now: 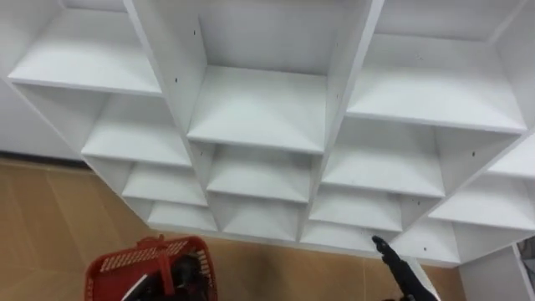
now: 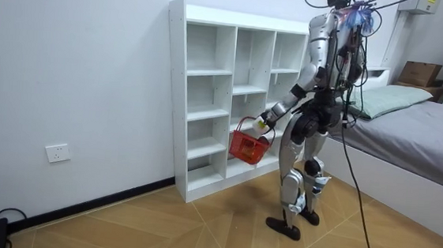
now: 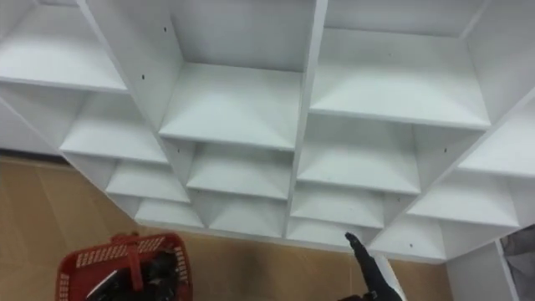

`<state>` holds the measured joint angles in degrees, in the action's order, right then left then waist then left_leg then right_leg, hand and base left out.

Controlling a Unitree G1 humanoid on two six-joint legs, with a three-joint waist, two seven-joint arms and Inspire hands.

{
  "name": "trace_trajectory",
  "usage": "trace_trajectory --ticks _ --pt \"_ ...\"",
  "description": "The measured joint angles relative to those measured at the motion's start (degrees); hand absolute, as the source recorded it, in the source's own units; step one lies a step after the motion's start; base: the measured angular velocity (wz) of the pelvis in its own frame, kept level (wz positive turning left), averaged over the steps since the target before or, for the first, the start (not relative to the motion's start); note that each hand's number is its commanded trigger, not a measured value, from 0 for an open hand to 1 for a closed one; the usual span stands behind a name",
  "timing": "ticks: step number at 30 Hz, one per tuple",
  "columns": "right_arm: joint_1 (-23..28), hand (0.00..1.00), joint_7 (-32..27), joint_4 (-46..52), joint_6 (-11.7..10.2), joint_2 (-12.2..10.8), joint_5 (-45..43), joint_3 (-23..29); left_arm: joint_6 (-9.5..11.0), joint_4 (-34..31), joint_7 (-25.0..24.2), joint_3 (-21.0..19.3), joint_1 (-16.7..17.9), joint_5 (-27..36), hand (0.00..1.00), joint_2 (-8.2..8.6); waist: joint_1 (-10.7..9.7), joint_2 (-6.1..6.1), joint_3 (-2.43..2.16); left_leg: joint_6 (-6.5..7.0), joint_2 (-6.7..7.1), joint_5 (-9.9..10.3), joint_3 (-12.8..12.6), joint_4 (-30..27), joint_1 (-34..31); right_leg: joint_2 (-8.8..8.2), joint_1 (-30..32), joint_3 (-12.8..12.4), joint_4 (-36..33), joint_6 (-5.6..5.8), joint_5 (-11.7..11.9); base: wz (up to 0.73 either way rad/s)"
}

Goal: Collect fruits from the closet

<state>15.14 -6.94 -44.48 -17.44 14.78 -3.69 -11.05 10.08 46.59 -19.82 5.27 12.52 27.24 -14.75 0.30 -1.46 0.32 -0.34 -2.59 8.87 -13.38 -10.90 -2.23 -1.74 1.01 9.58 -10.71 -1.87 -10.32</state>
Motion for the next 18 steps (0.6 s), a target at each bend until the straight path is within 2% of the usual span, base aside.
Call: trace_trajectory --ticks 4,8,13,16,18 --pt "0.1 0.0 0.0 -8.8 0.7 -0.6 8.1 1.7 0.8 5.3 3.1 0.0 0.6 0.0 1.0 0.97 -0.1 0.39 -0.27 -0.11 0.32 0.3 0.2 0.7 2.5 -0.06 -2.6 0.1 0.7 0.33 -0.4 0.05" --pt "0.1 0.0 1.1 -15.9 2.8 -2.7 16.0 5.3 0.7 10.1 5.8 -1.2 0.8 0.0 1.0 2.65 -0.1 0.83 -0.1 -0.18 0.62 0.3 1.2 1.3 4.3 -0.06 -5.0 0.8 1.9 0.4 -0.4 0.09" --pt "-0.5 0.0 4.1 -22.8 7.9 -4.7 22.7 9.7 -1.8 12.9 8.3 -5.7 2.5 -2.2 1.0 4.28 0.0 0.88 -0.11 -0.27 0.89 0.5 1.4 1.7 5.7 -0.13 -6.3 0.8 2.1 0.59 -0.8 0.0" --pt "-1.4 0.0 5.5 -26.7 10.2 -5.7 24.0 10.2 -3.6 15.1 9.2 -6.8 2.5 -3.3 1.0 4.96 -0.1 0.79 -0.03 -0.16 1.1 0.5 1.6 1.6 6.2 -0.2 -6.9 0.8 2.1 0.81 -0.9 0.03" --pt "-2.2 0.0 6.2 -28.3 11.3 -6.1 24.2 10.3 -3.9 15.9 9.6 -7.4 2.4 -3.4 1.0 5.2 -0.2 0.77 0.0 -0.05 1.22 0.6 1.8 1.6 6.2 -0.23 -7.1 0.9 2.0 0.91 -1.0 0.05"
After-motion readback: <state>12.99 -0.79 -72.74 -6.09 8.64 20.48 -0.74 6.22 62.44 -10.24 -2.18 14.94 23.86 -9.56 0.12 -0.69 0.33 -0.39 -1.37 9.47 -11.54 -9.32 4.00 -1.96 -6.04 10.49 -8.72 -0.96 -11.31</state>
